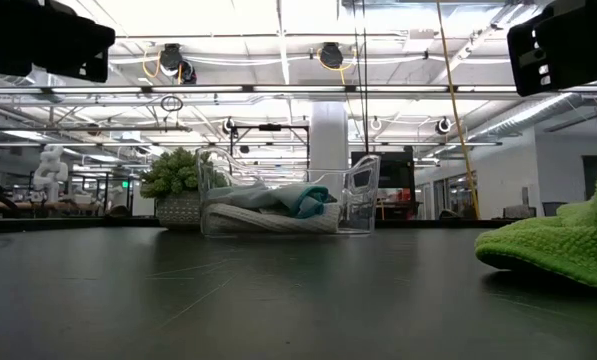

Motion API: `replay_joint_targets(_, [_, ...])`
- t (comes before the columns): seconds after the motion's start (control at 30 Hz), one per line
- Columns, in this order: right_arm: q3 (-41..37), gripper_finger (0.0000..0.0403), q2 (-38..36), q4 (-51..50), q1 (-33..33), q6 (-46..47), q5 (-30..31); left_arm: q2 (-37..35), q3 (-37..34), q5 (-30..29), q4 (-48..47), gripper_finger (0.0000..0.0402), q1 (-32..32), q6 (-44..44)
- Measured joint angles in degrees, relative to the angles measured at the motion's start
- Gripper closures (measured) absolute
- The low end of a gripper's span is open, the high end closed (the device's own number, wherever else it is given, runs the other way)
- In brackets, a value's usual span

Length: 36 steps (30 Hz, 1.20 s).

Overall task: Fold microfiber towels
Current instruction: Fold the green towel

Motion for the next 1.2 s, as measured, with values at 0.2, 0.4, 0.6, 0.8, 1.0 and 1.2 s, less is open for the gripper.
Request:
replay_joint_targets(0.2, [0.0,0.0181,0.0,0.1,-0.4,0.6,0.3,0.0,0.0,-0.2,0.8,0.0316,0.0,-0.6])
replay_joint_targets(0.4, [0.0,0.0181,0.0,0.2,-0.4,2.7,0.3,0.0,0.0,4.5,1.5,0.0316,0.0,-5.0])
replay_joint_targets(0.6, [0.0,0.0181,0.0,1.5,-0.4,3.1,0.3,0.0,0.0,5.7,1.5,0.0316,-0.1,-8.3])
replay_joint_targets(0.8, [0.0,0.0181,0.0,5.8,1.4,-2.5,1.6,5.4,3.1,5.0,0.2,0.0316,-0.2,-8.3])
replay_joint_targets(1.0, [0.0,0.0181,-0.4,7.7,7.0,-10.5,14.4,14.7,11.2,4.9,-2.0,0.0316,-0.5,-2.5])
replay_joint_targets(1.2, [0.0,0.0181,-3.2,1.4,9.9,-11.7,22.5,15.0,14.4,4.8,-1.7,0.0316,-0.8,3.0])
